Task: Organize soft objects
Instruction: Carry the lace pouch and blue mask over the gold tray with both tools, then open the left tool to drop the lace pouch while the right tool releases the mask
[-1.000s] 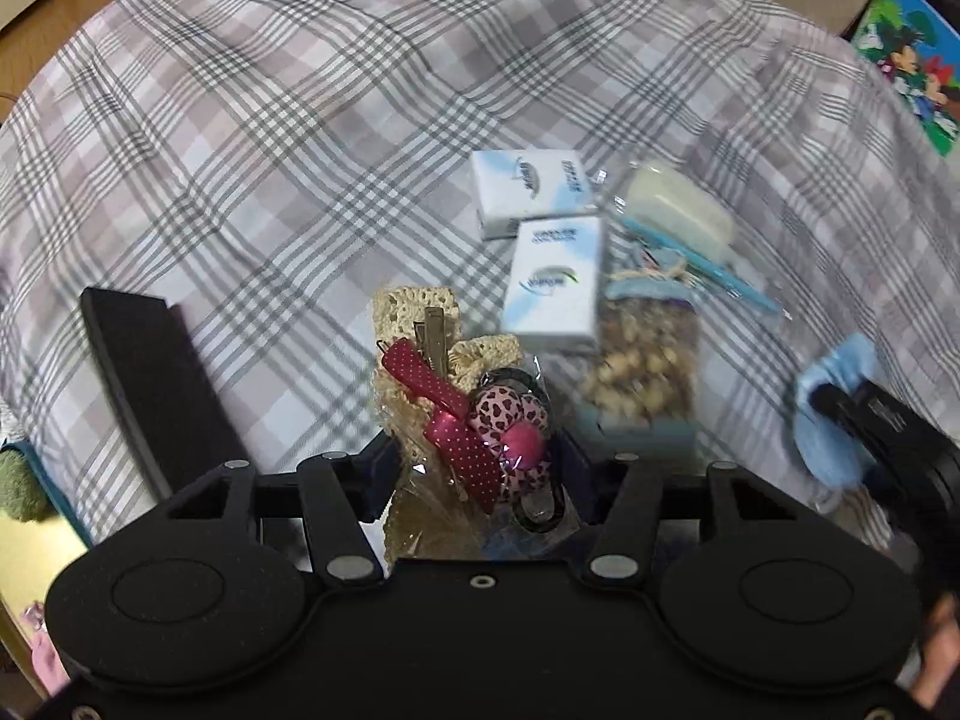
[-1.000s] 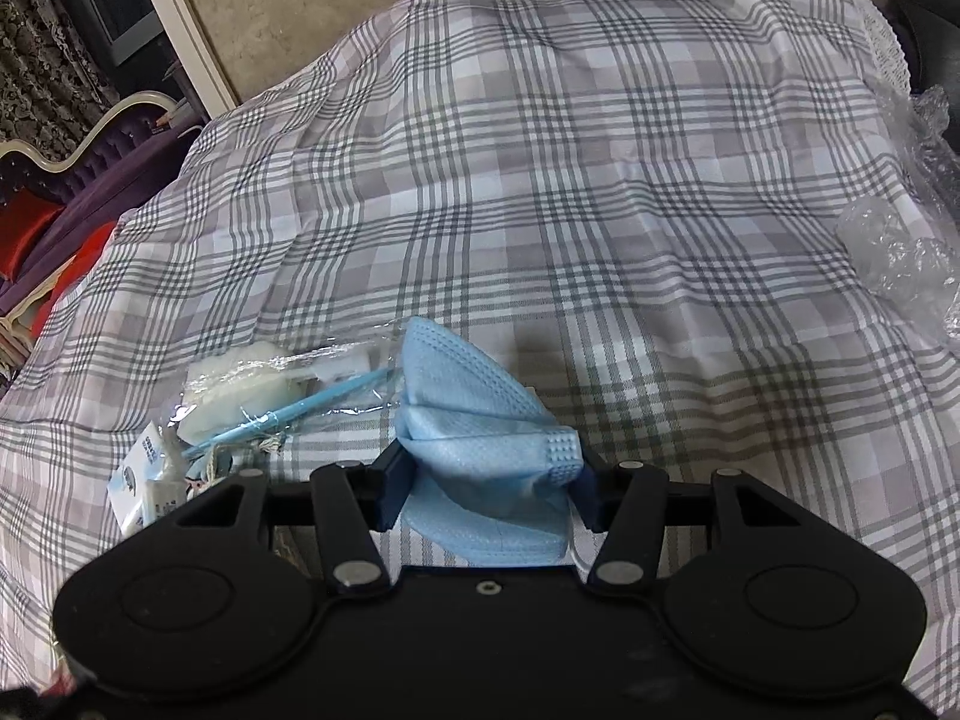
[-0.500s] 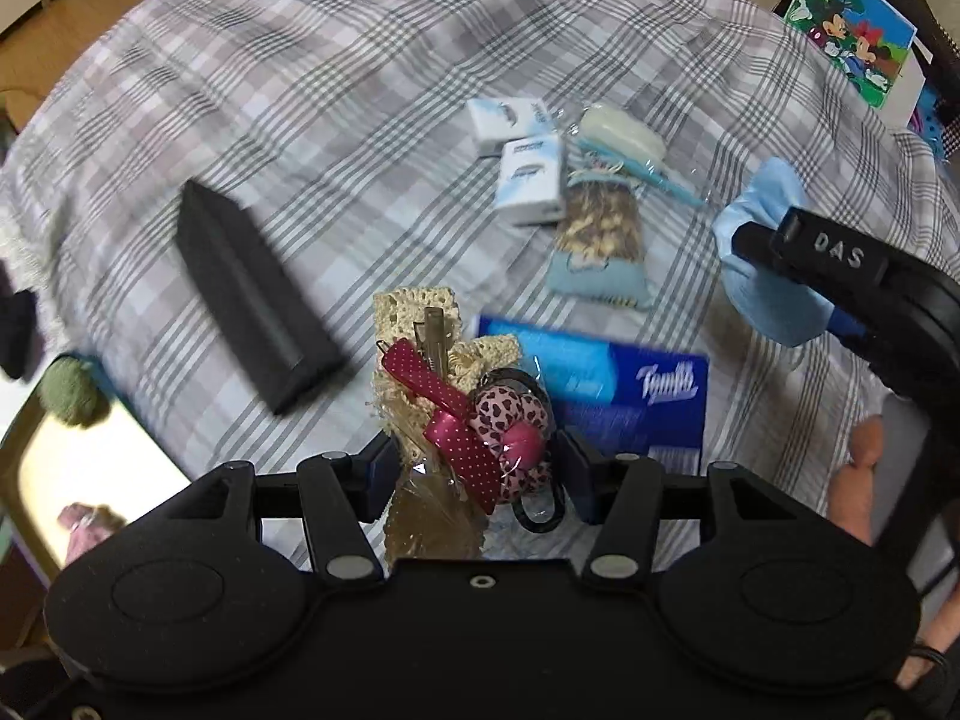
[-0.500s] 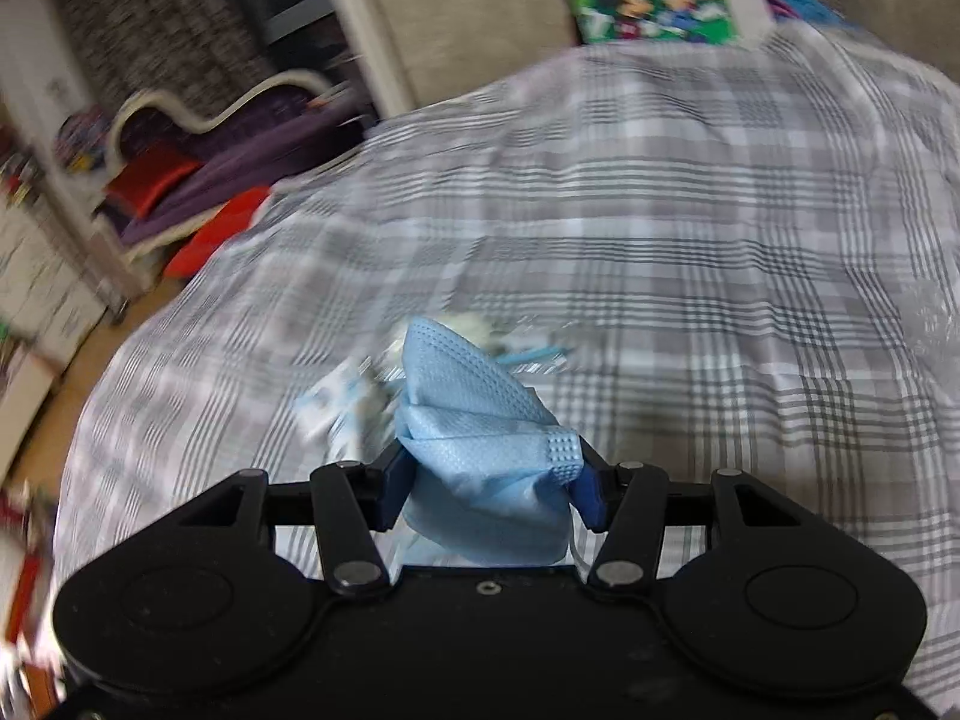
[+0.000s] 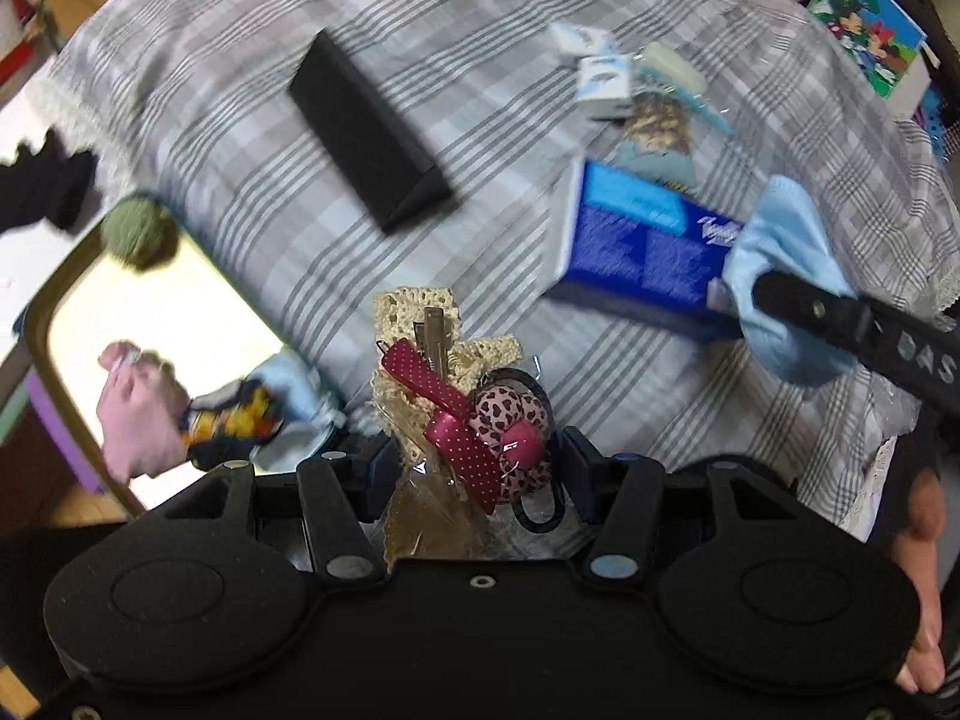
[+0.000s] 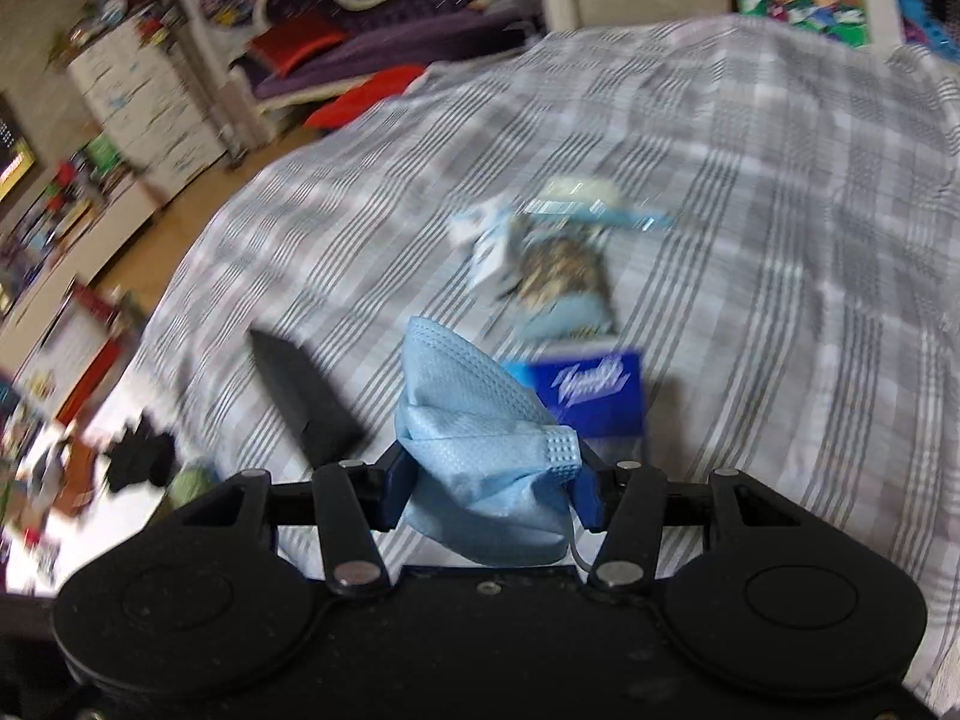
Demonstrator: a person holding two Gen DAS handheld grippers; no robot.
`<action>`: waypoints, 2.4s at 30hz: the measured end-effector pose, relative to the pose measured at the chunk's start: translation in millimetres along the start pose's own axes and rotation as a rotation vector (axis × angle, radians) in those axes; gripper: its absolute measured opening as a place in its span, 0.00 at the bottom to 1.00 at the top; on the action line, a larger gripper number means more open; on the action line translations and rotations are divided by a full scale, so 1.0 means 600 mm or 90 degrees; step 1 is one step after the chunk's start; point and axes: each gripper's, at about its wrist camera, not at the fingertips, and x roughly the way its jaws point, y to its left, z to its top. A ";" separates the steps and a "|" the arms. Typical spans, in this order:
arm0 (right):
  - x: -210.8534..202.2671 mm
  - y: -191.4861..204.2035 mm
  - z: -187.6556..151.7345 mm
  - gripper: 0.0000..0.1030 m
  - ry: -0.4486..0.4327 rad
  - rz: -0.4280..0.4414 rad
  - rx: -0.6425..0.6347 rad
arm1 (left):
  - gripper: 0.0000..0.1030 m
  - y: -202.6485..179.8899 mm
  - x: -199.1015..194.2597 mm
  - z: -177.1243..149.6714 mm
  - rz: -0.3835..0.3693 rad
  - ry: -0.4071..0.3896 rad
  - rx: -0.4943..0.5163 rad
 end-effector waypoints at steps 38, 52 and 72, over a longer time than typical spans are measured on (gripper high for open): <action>0.128 0.303 -0.139 0.50 0.191 0.071 -0.203 | 0.52 0.374 0.014 0.003 0.081 -0.032 -0.293; 0.212 0.382 -0.130 0.50 0.233 0.080 -0.246 | 0.50 0.418 0.074 0.083 0.120 0.006 -0.328; 0.243 0.392 -0.136 0.59 0.255 0.080 -0.239 | 0.61 0.399 0.095 0.065 0.124 0.036 -0.314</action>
